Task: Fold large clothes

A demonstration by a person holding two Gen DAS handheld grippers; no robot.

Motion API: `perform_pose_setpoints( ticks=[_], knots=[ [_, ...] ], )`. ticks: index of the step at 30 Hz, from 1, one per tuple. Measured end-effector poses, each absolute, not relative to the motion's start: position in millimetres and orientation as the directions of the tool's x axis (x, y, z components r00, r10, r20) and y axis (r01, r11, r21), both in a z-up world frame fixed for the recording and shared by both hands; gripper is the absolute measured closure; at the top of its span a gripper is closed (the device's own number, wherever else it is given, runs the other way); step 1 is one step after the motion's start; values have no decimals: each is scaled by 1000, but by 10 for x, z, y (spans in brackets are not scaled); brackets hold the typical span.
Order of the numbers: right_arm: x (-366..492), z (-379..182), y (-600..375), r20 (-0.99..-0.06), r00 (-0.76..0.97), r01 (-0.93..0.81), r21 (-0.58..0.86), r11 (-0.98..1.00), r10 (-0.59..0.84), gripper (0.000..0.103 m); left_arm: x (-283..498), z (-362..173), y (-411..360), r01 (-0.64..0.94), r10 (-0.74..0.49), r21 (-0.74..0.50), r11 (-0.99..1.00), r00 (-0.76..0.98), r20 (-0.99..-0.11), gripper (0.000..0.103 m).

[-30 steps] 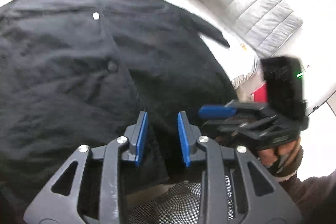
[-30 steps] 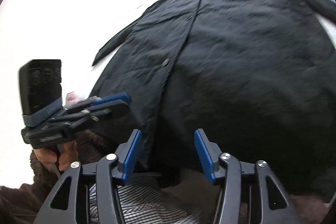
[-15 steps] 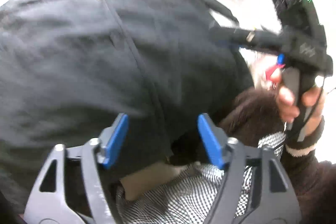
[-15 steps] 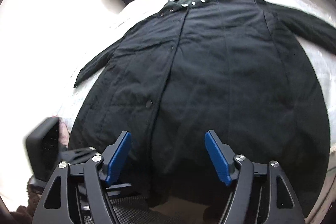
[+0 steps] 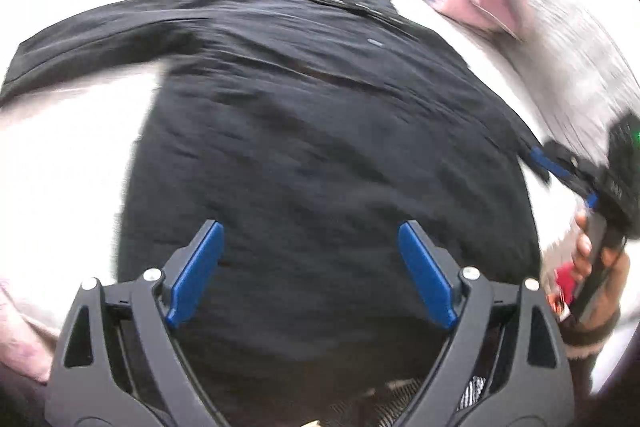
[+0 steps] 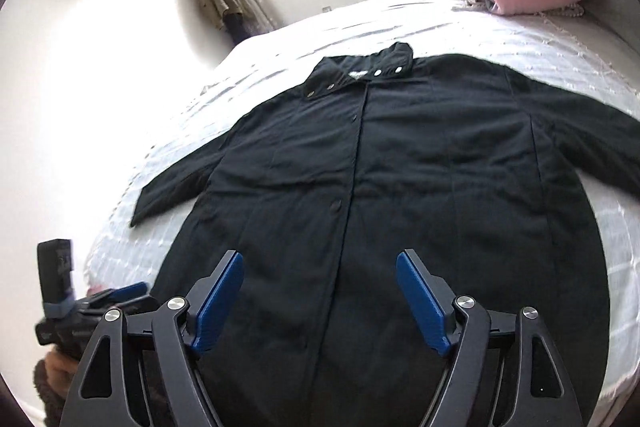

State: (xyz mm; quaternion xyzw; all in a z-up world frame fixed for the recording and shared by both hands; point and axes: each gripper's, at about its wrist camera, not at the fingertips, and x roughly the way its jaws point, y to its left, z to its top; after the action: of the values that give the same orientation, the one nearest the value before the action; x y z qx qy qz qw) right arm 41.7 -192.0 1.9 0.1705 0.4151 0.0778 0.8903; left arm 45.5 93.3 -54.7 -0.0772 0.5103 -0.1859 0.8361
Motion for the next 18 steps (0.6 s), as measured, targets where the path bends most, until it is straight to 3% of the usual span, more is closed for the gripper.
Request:
perform_pose_setpoints(
  ticks=[12, 18],
  knots=[
    [1016, -624, -2063, -807, 566, 46, 235, 971, 168, 21, 1442, -797, 2201, -157, -139, -244, 957, 490, -861, 13],
    [1179, -793, -2037, -820, 534, 25, 256, 966, 203, 19, 1795, -1052, 2734, -307, -98, -309, 900, 548, -830, 13]
  ],
)
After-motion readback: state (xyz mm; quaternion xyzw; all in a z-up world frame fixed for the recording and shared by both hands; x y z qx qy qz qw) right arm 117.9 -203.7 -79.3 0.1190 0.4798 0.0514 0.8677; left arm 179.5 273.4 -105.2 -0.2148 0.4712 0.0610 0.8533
